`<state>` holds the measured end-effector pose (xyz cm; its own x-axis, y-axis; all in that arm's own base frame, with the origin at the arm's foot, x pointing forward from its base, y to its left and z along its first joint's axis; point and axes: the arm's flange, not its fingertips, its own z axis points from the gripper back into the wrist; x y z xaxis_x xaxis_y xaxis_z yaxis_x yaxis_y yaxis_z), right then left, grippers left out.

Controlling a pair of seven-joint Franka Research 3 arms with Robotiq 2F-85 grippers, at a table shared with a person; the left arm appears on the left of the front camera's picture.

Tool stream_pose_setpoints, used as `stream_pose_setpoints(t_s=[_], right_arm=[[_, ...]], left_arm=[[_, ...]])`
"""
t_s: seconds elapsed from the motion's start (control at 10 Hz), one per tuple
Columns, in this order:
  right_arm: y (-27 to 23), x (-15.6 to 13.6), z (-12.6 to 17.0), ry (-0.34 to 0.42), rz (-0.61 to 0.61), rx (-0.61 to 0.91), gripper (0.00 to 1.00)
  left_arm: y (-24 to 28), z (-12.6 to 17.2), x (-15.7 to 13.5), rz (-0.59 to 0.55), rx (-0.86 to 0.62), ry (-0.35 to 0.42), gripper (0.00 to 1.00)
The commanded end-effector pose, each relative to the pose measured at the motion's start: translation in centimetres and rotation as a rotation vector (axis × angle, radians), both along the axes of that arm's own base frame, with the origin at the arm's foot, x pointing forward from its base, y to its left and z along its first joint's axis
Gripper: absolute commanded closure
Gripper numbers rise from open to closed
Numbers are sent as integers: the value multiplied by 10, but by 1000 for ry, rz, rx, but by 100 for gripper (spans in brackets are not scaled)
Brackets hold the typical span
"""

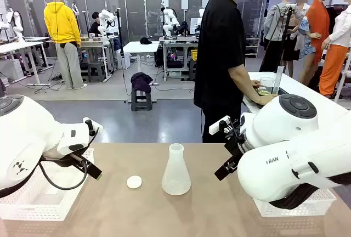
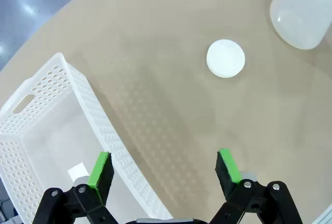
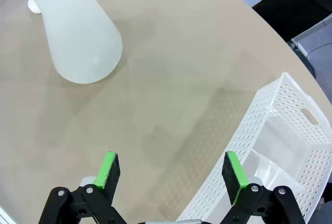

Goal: Prepare the solutions needed for the experiment.
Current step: Pick up the Plastic Funnel and insert it into the Big flask.

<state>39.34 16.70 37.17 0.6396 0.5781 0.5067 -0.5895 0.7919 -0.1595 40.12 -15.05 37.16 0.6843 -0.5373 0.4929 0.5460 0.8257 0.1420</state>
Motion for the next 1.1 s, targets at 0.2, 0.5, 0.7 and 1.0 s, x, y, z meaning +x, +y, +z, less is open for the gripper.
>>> stream_pose_setpoints(t_s=[0.2, 0.5, 0.7, 1.0], right_arm=[[0, 0, 0, 0, 0, 0, 0], [0, 0, 0, 0, 0, 0, 0], [0, 0, 0, 0, 0, 0, 0], [0, 0, 0, 0, 0, 0, 0]], left_arm=[[0, 0, 0, 0, 0, 0, 0], [0, 0, 0, 0, 0, 0, 0], [0, 0, 0, 0, 0, 0, 0], [0, 0, 0, 0, 0, 0, 0]])
